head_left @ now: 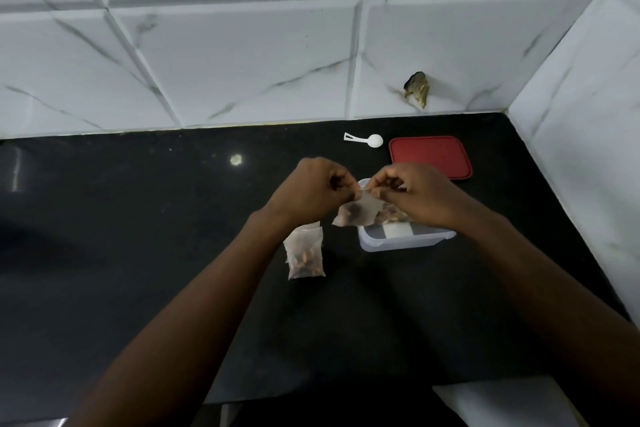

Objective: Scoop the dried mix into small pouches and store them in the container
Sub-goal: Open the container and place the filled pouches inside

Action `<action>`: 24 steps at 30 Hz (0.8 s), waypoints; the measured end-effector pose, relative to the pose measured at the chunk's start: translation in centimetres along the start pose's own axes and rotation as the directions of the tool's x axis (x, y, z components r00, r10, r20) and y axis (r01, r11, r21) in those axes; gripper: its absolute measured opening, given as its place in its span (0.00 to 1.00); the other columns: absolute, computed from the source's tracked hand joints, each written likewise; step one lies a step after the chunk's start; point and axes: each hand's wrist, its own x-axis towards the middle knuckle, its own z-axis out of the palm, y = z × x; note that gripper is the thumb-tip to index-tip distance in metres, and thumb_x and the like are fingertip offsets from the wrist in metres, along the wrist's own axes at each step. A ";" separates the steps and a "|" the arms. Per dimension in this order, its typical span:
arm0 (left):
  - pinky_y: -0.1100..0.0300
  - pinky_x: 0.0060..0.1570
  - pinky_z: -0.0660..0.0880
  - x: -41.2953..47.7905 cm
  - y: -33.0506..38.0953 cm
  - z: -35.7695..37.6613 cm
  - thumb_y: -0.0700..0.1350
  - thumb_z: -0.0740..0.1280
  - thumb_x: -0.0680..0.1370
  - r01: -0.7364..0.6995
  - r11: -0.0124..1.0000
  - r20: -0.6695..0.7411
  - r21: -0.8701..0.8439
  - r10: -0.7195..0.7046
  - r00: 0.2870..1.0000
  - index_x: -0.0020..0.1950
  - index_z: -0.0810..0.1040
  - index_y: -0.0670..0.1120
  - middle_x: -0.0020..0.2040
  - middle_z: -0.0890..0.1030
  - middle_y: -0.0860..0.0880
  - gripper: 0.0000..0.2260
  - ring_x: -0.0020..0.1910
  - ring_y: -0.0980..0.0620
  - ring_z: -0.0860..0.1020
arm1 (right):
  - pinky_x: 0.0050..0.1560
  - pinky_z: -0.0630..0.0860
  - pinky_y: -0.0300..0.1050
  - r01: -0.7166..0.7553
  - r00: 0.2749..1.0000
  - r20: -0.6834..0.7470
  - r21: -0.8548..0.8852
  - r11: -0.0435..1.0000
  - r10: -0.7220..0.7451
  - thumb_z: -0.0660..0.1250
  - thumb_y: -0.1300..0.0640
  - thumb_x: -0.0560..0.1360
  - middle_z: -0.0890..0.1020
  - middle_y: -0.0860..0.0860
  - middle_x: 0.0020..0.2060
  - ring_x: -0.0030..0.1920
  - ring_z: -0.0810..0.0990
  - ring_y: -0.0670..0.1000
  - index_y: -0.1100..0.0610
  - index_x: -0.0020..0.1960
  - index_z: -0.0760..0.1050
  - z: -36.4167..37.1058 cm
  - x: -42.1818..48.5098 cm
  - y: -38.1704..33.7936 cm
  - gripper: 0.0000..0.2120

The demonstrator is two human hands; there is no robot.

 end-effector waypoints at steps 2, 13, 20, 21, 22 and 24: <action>0.72 0.44 0.77 1.2 1.4 0.3 0.43 0.75 0.77 -0.022 1.000 0.002 -0.012 0.022 1.000 0.51 0.88 0.47 0.43 0.86 0.55 0.04 0.43 0.62 0.83 | 0.45 0.75 0.35 0.013 1.000 -0.021 -0.048 0.999 -0.014 0.69 0.54 0.80 0.83 0.40 0.45 0.46 0.81 0.37 0.44 0.52 0.82 -1.8 0.0 0.9 0.05; 0.56 0.55 0.82 5.0 2.2 6.3 0.39 0.73 0.78 0.088 0.985 0.153 0.148 -0.111 0.982 0.54 0.87 0.46 0.50 0.86 0.49 0.07 0.45 0.56 0.83 | 0.43 0.75 0.33 -0.090 0.995 0.051 -0.036 0.995 0.091 0.71 0.58 0.79 0.85 0.45 0.49 0.47 0.83 0.43 0.52 0.54 0.84 -1.7 1.2 8.1 0.06; 0.49 0.52 0.80 5.5 1.4 9.0 0.47 0.69 0.80 0.109 0.824 0.137 0.555 -0.220 0.966 0.61 0.84 0.54 0.58 0.82 0.47 0.11 0.54 0.45 0.83 | 0.58 0.76 0.40 -0.079 0.985 0.144 -0.115 0.990 0.095 0.69 0.61 0.79 0.85 0.46 0.50 0.49 0.80 0.41 0.53 0.55 0.83 1.5 3.3 10.5 0.07; 0.50 0.51 0.79 5.6 1.3 9.2 0.47 0.69 0.80 0.101 0.794 0.119 0.599 -0.212 0.970 0.61 0.83 0.54 0.57 0.83 0.47 0.11 0.53 0.45 0.83 | 0.57 0.76 0.39 -0.083 0.987 0.129 -0.108 0.991 0.097 0.69 0.62 0.79 0.84 0.47 0.50 0.48 0.80 0.42 0.53 0.55 0.83 1.7 3.4 10.5 0.07; 0.52 0.50 0.78 5.8 1.3 9.4 0.47 0.69 0.80 0.094 0.770 0.100 0.631 -0.201 0.974 0.62 0.83 0.53 0.56 0.83 0.48 0.11 0.53 0.46 0.83 | 0.56 0.77 0.40 -0.092 0.989 0.107 -0.093 0.991 0.102 0.69 0.63 0.79 0.85 0.47 0.49 0.48 0.81 0.42 0.53 0.54 0.83 1.8 3.6 10.6 0.08; 0.52 0.52 0.77 6.1 1.3 9.5 0.48 0.69 0.81 0.097 0.739 0.058 0.666 -0.181 0.982 0.62 0.83 0.52 0.55 0.83 0.48 0.10 0.54 0.47 0.82 | 0.53 0.80 0.42 -0.112 0.991 0.063 -0.049 0.993 0.115 0.68 0.64 0.79 0.85 0.48 0.49 0.47 0.83 0.44 0.53 0.53 0.83 2.0 3.9 10.7 0.09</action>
